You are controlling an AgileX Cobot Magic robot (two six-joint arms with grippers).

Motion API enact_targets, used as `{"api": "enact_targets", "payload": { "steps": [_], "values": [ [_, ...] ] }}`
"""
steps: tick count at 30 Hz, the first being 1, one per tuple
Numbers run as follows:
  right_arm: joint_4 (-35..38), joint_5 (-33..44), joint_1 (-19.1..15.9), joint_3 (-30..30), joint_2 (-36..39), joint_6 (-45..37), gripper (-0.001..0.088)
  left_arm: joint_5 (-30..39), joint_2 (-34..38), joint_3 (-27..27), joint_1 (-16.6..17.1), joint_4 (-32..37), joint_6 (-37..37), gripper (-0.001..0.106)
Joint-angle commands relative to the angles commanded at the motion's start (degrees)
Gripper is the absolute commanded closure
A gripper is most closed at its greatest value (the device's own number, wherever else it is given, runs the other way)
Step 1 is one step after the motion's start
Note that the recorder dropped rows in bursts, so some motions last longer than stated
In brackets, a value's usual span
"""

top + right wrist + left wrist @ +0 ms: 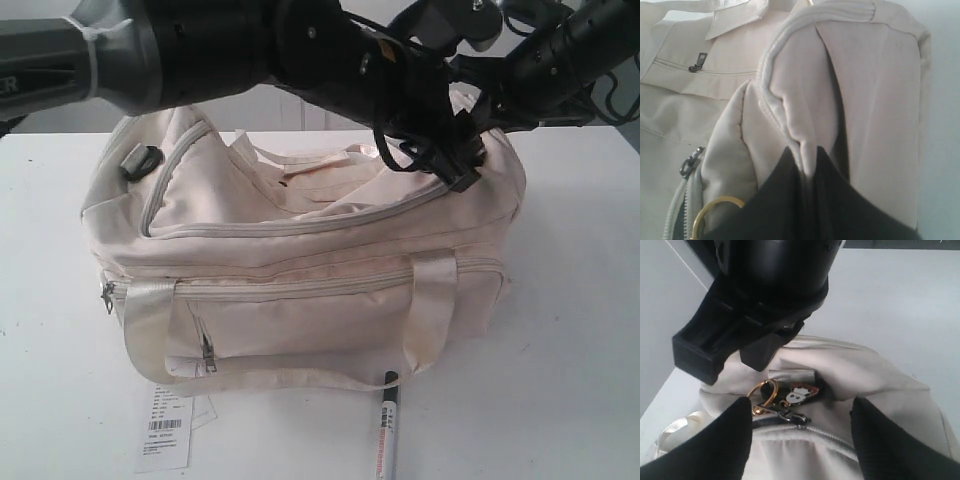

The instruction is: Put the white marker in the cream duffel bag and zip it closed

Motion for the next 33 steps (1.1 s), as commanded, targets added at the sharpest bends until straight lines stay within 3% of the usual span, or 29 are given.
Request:
{"api": "enact_targets", "payload": {
  "steps": [15, 22, 29, 33],
  "values": [
    [0.0, 0.0, 0.0, 0.0, 0.0, 0.0, 0.0868, 0.86, 5.46, -3.45, 0.0, 0.0, 6.55, 0.044],
    [0.0, 0.0, 0.0, 0.0, 0.0, 0.0, 0.0868, 1.87, 5.76, -3.45, 0.0, 0.11, 19.5, 0.043],
    [0.0, 0.0, 0.0, 0.0, 0.0, 0.0, 0.0868, 1.57, 6.13, -3.45, 0.0, 0.43, 23.89, 0.044],
    [0.0, 0.0, 0.0, 0.0, 0.0, 0.0, 0.0868, 0.16, 6.49, -3.45, 0.0, 0.56, 23.89, 0.051]
  ]
}}
